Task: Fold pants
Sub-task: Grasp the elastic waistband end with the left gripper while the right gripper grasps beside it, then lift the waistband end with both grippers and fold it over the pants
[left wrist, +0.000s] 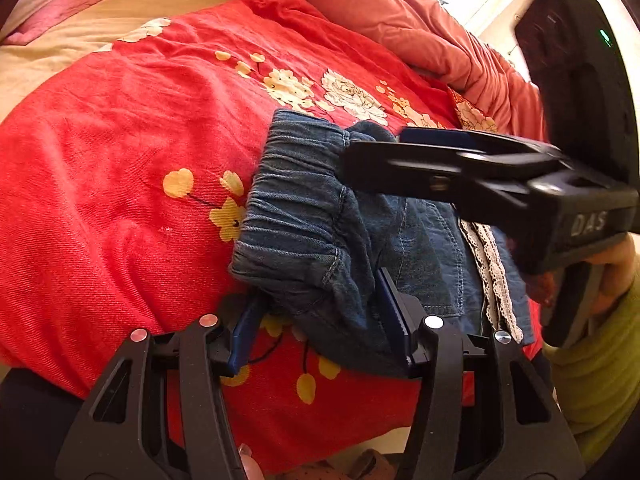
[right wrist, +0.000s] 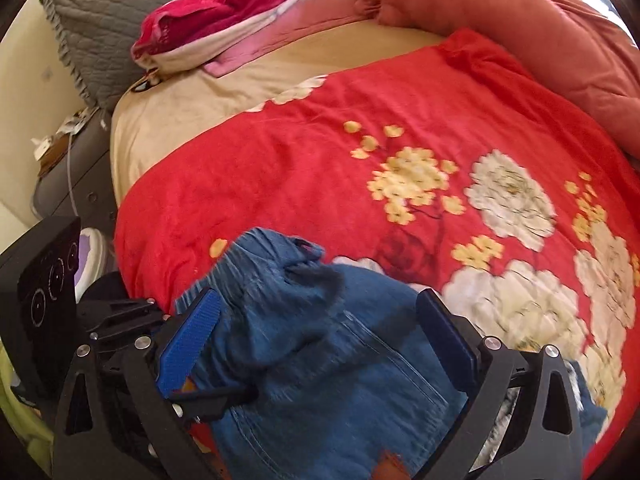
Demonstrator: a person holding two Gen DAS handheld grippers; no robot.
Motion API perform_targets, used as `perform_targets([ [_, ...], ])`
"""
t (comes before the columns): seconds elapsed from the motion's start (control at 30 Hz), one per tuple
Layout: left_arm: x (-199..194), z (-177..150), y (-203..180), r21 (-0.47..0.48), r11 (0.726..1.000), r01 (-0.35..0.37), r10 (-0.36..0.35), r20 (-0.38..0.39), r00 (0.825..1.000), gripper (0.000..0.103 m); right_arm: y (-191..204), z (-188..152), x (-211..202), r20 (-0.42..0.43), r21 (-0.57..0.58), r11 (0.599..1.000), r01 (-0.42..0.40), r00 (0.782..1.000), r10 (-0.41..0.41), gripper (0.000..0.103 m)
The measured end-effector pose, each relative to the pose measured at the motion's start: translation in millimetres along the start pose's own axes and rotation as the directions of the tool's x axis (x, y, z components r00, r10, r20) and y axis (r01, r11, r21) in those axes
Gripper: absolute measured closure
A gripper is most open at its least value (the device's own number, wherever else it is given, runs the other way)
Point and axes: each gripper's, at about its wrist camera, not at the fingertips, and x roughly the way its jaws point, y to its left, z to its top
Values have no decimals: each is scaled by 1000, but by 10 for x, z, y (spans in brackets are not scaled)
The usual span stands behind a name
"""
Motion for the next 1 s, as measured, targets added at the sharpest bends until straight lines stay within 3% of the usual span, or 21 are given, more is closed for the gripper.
perform_targets([
  [0.1,-5,6,12,-1,1000,8,-8,0,1000,57,55,67,159,-24,-34,999,-29,999,28,11],
  [0.23,-25,1,63,-17,999,37,-37,2,999,57,68,69,362,-71,-54,992,-114,991,110,49],
  [0.33,-44,4,88,-31,998,53,-53,6,999,56,30,37,333,-47,-38,990,-138,990,136,60],
  [0.43,-106,13,131,-79,989,123,-122,17,992,42,-74,-19,113,24,-3,981,-193,981,193,69],
  [0.57,-191,23,68,-87,987,134,-132,28,991,26,-237,-119,-252,131,33,964,-262,958,256,71],
  [0.83,-137,106,-235,-92,975,202,-203,-2,979,25,-488,-369,-773,263,61,944,-324,917,298,71],
  [0.93,-74,162,-430,-90,962,260,-263,-32,964,48,-594,-513,-928,299,75,940,-333,907,297,71],
  [1.0,-56,193,-563,-76,961,266,-270,-48,962,56,-678,-618,-1028,321,86,941,-326,903,284,71],
])
